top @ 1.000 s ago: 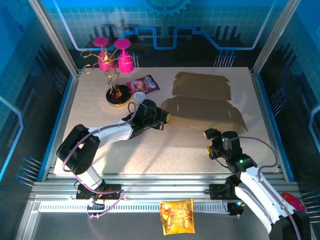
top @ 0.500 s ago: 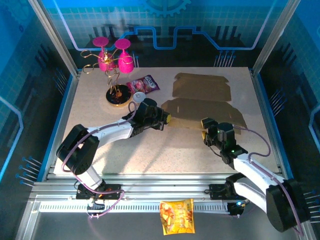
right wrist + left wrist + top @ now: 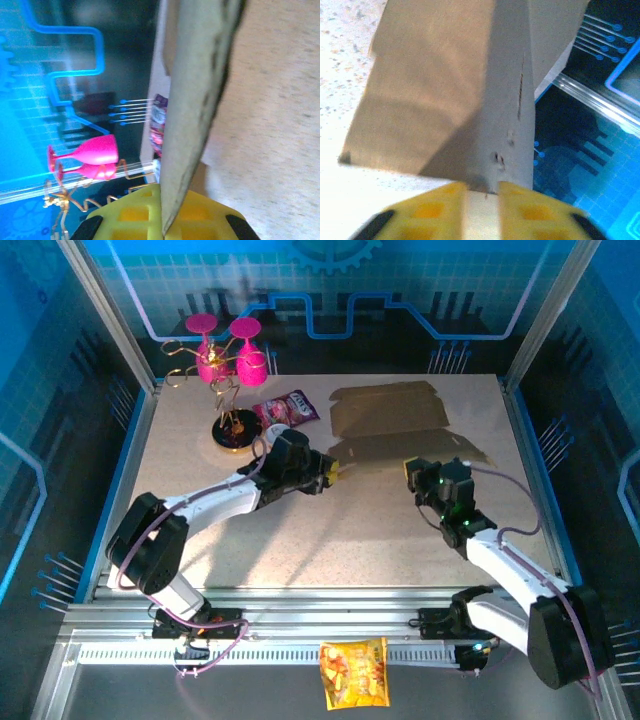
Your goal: Fold the paper box
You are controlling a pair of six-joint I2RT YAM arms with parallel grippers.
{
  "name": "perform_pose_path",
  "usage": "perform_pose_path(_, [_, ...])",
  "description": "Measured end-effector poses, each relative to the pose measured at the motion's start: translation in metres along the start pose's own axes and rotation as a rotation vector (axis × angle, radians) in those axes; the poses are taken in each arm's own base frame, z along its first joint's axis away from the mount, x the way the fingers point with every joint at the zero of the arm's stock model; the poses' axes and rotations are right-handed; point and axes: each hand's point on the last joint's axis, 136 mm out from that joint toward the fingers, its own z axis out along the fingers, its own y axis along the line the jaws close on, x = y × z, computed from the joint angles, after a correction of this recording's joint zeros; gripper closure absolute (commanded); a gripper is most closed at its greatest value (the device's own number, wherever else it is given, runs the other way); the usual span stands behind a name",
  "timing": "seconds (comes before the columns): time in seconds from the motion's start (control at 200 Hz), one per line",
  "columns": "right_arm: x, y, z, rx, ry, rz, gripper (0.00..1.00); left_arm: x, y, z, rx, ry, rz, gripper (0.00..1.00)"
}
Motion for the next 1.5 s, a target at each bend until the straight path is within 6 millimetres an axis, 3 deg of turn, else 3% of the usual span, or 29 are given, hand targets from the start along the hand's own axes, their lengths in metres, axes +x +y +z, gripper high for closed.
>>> perform_pose_path(0.075, [-0.008,0.036,-0.006,-0.023,-0.021,-0.03,1.0,-0.003,-0.025,-0.019,0.018,-0.019,0.059,0.44])
perform_pose_path(0.14, [-0.017,0.074,-0.015,-0.043,-0.048,-0.057,1.0,-0.007,-0.059,-0.047,0.058,-0.057,0.127,0.39])
perform_pose_path(0.24, [-0.029,0.137,-0.039,-0.087,-0.093,-0.093,1.0,-0.018,-0.111,-0.1,0.136,-0.147,0.232,0.39])
perform_pose_path(0.345, [-0.037,0.19,-0.068,-0.103,-0.131,-0.1,1.0,-0.028,-0.146,-0.152,0.192,-0.241,0.322,0.39])
perform_pose_path(0.46, [-0.041,0.227,-0.095,-0.076,-0.173,-0.074,1.0,-0.033,-0.16,-0.181,0.185,-0.299,0.391,0.4])
perform_pose_path(0.645, [-0.029,0.271,-0.108,-0.045,-0.168,-0.002,1.0,-0.039,-0.151,-0.194,0.102,-0.326,0.45,0.42])
perform_pose_path(0.745, [-0.029,0.272,-0.083,0.003,-0.164,0.061,1.0,-0.042,-0.15,-0.198,0.07,-0.33,0.463,0.44])
perform_pose_path(0.846, [-0.024,0.255,-0.031,0.096,-0.127,0.119,1.0,-0.041,-0.155,-0.202,0.06,-0.324,0.477,0.48])
perform_pose_path(0.961, [-0.015,0.206,0.043,0.269,-0.082,0.159,1.0,-0.034,-0.171,-0.206,0.084,-0.297,0.487,0.54])
perform_pose_path(1.051, [-0.009,0.168,0.074,0.385,-0.063,0.18,1.0,-0.025,-0.191,-0.204,0.125,-0.254,0.5,0.56])
perform_pose_path(1.116, [-0.006,0.156,0.079,0.421,-0.051,0.19,1.0,-0.017,-0.204,-0.196,0.144,-0.214,0.513,0.53])
perform_pose_path(1.191, [-0.005,0.158,0.077,0.417,-0.045,0.197,1.0,-0.012,-0.21,-0.178,0.138,-0.173,0.523,0.5])
perform_pose_path(1.331, [-0.005,0.164,0.071,0.388,-0.031,0.213,1.0,-0.005,-0.205,-0.127,0.076,-0.089,0.516,0.49])
perform_pose_path(1.501, [-0.009,0.152,0.069,0.406,-0.032,0.237,1.0,-0.008,-0.197,-0.077,0.014,-0.038,0.501,0.48])
